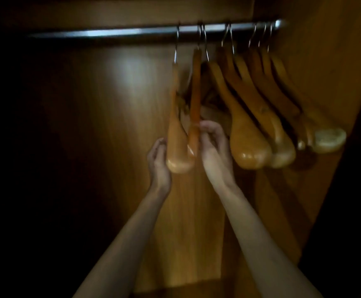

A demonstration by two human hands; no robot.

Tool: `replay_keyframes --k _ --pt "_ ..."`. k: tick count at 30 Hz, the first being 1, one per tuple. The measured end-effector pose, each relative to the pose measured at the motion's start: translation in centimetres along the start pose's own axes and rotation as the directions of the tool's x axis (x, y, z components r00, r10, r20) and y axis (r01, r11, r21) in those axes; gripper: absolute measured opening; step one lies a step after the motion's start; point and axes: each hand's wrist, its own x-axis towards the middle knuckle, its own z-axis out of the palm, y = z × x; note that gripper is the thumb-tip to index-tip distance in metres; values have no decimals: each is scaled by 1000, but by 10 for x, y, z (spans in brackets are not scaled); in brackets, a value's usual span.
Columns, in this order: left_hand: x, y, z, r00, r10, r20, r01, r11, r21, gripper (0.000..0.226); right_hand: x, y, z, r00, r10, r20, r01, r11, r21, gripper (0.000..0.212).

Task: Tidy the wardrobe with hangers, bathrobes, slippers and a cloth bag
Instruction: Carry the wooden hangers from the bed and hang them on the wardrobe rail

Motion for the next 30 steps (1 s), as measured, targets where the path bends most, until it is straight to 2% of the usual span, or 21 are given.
replay_keyframes --k 2,4,7,10,14,17,20,22,24,26,30 --pt "-28 -20 -15 994 -105 19 104 992 73 44 -27 19 -6 994 57 95 -52 997 -56 18" --pt "-63 -37 -29 968 -251 8 247 957 151 35 -53 44 -14 976 133 175 -108 984 -143 22" --pt "-120 -67 -51 878 -478 1 462 850 252 38 -98 97 -32 909 316 271 -230 925 -304 27" --pt "-182 -103 -72 705 -705 76 646 683 341 48 -150 150 -52 832 485 270 -337 828 -447 28" --pt "-244 -142 -91 416 -904 102 736 400 546 49 -226 218 -84 628 747 217 -516 609 -602 29" --pt "-279 -172 -95 243 -967 72 673 222 706 38 -297 269 -118 446 887 117 -619 400 -676 29" --pt "-318 -207 -105 129 -985 119 550 171 817 29 -346 276 -137 387 922 -2 -687 287 -668 20" --pt "-346 -224 -110 -7 -983 183 412 164 896 27 -373 265 -146 329 939 -99 -767 205 -608 21" --pt "-372 -235 -113 -146 -964 221 272 175 946 27 -423 267 -164 233 949 -214 -849 91 -520 19" --pt "-400 -242 -110 -265 -929 259 118 236 965 30 -477 261 -179 124 932 -341 -930 -10 -367 11" --pt "-458 -251 -97 -448 -848 284 -138 379 915 33 -560 222 -174 -56 848 -527 -996 -82 -26 17"
